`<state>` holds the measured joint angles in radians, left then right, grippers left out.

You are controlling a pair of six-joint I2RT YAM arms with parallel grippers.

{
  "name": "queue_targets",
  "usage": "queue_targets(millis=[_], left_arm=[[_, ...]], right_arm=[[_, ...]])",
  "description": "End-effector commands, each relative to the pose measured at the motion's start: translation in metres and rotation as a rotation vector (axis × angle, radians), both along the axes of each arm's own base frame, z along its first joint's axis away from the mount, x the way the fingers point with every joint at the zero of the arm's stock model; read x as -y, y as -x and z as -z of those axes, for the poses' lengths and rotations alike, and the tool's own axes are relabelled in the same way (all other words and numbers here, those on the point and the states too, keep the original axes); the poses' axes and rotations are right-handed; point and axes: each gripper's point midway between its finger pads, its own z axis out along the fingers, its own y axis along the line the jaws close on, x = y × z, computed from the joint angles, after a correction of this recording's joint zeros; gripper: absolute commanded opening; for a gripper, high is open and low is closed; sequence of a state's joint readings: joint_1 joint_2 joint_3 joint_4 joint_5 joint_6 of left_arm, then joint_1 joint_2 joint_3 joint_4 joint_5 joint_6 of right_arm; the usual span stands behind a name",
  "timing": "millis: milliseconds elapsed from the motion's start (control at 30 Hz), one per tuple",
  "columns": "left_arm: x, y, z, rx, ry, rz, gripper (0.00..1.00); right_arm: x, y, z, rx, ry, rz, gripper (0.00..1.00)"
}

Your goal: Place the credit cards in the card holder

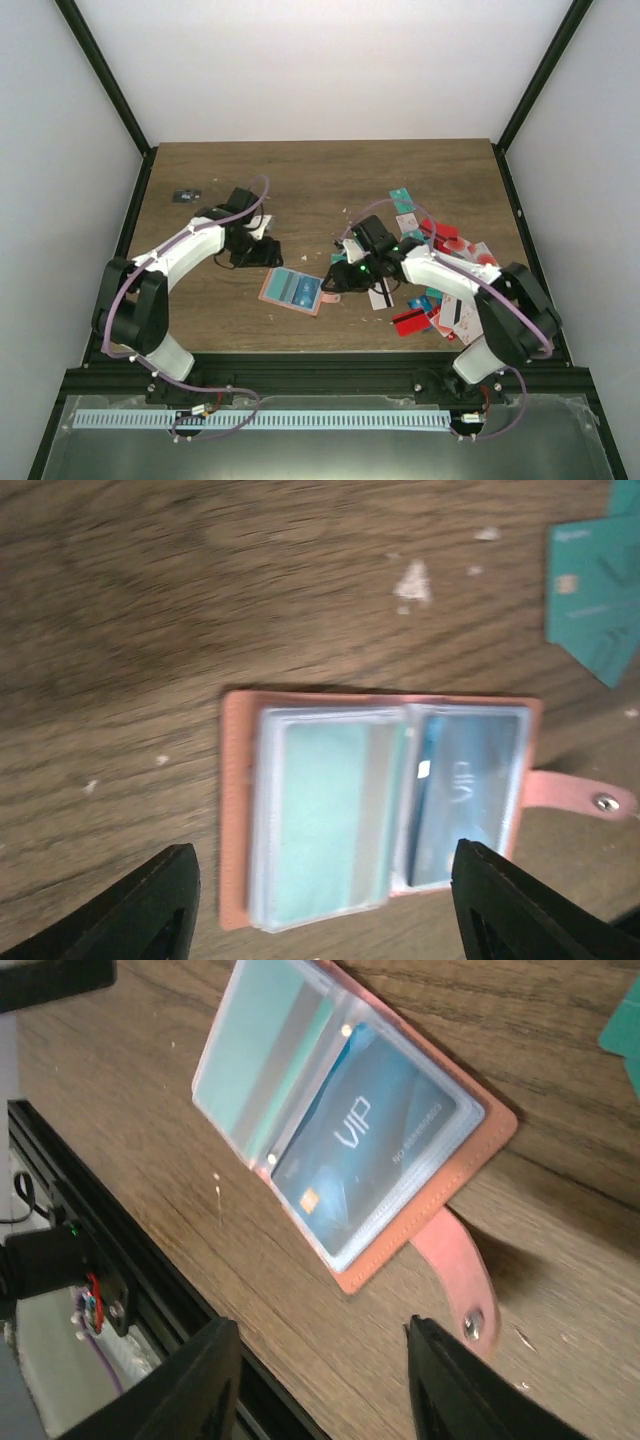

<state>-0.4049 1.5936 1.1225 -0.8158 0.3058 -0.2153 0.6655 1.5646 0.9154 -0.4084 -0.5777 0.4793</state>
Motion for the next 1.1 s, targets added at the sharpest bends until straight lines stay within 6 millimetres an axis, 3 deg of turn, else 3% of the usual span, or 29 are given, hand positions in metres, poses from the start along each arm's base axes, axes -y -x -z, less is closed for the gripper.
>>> queue_targets(millis=[0,133,333,567,867,1067], left_arm=[[-0.016,-0.009,0.005,0.032,0.012,-0.039,0.73],[-0.017,-0.008,0.017,0.008,0.068,-0.011,0.76],[-0.008,0.006,0.035,-0.078,0.203,0.015,0.79],[-0.002,0.018,0.051,-0.134,0.255,0.029,0.75],[-0.007,0.025,0.072,-0.193,0.225,0.002,0.74],[0.001,0.028,0.066,-0.202,0.284,0.011,0.70]], right_arm=[[0.023,0.015,0.010,-0.037,0.068,0.080,0.53],[0.033,0.016,0.023,-0.060,0.108,0.150,0.60],[0.025,0.015,0.036,-0.104,0.101,0.141,0.61],[0.008,0.006,0.038,-0.107,0.055,0.097,0.58],[-0.001,-0.001,0.055,-0.137,0.062,0.082,0.56],[-0.004,-0.003,0.069,-0.159,0.075,0.073,0.47]])
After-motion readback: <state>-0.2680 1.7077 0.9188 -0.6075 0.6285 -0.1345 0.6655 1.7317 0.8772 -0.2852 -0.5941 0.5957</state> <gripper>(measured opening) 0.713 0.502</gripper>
